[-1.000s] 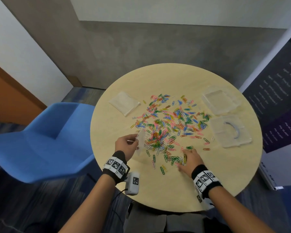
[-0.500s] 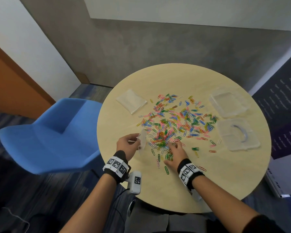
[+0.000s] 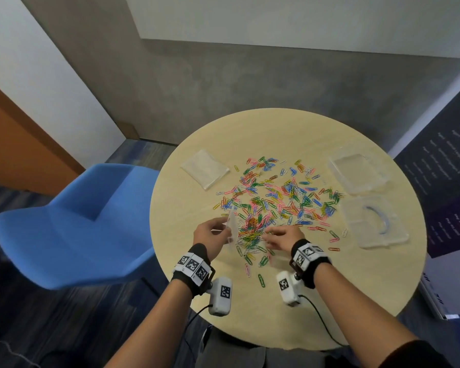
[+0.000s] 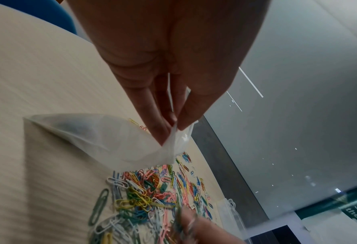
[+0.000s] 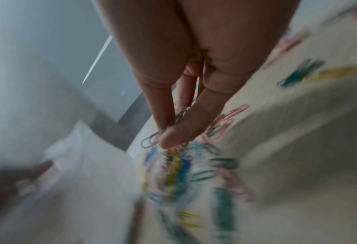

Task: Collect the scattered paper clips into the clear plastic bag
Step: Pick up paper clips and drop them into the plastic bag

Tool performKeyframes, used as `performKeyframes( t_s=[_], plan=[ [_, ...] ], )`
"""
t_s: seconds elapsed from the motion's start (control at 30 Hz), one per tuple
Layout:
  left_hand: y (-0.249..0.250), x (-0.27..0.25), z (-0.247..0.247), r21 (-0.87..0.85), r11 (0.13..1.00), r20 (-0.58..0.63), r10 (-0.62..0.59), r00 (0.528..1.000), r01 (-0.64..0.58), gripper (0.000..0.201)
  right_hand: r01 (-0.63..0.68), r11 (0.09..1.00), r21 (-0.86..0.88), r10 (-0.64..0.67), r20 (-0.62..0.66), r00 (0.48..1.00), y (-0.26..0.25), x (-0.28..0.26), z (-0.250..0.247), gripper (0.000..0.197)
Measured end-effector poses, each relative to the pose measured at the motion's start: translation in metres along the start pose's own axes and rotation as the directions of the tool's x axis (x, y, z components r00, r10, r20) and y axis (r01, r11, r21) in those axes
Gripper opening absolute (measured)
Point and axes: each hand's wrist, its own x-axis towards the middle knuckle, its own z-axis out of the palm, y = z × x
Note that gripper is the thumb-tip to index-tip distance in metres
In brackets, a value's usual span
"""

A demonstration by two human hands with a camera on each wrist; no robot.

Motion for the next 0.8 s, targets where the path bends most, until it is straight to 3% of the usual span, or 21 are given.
performKeyframes(
  t_s=[0.07, 0.17, 0.27, 0.4, 0.47, 0.57, 0.7, 0.8],
  plan=[
    [0.002, 0.003, 0.004, 0.006, 1.0, 0.011, -0.001, 1.0, 0.001, 0.027, -0.015, 0.959, 0.283, -0.024, 0.133, 0.991, -0.016, -0.007, 0.005, 0.032],
    [0.005, 0.006, 0.011, 0.016, 1.0, 0.029, -0.002, 1.0, 0.001, 0.029, 0.034, 0.913, 0.408, -0.138, 0.228, 0.964, -0.04, -0.016, 0.023, 0.029],
    [0.01, 0.008, 0.014, 0.065, 0.998, 0.045, 0.021, 0.999, -0.024, 0.029, 0.128, 0.961, 0.244, -0.185, 0.226, 0.957, -0.052, -0.019, 0.042, 0.025],
    [0.01, 0.01, 0.01, 0.151, 0.987, 0.032, 0.044, 0.999, -0.048, 0.028, 0.203, 0.977, -0.06, -0.196, 0.111, 0.974, -0.054, -0.012, 0.052, 0.024],
    [0.011, 0.01, 0.007, 0.15, 0.988, 0.016, 0.044, 0.999, -0.046, 0.029, 0.226, 0.938, -0.262, -0.218, 0.061, 0.974, -0.053, -0.007, 0.053, 0.028],
    [0.014, 0.011, 0.007, 0.168, 0.984, 0.014, 0.064, 0.998, -0.065, 0.029, 0.243, 0.79, -0.563, -0.247, 0.07, 0.967, -0.058, -0.004, 0.058, 0.035],
    [0.017, 0.014, 0.008, 0.223, 0.97, 0.015, 0.1, 0.995, -0.1, 0.032, 0.186, 0.82, -0.541, -0.113, 0.167, 0.98, -0.064, 0.004, 0.071, 0.043],
    [0.018, 0.016, 0.006, 0.205, 0.975, 0.014, 0.08, 0.997, -0.081, 0.033, 0.204, 0.849, -0.487, -0.137, 0.171, 0.976, -0.063, 0.006, 0.073, 0.046]
  ],
)
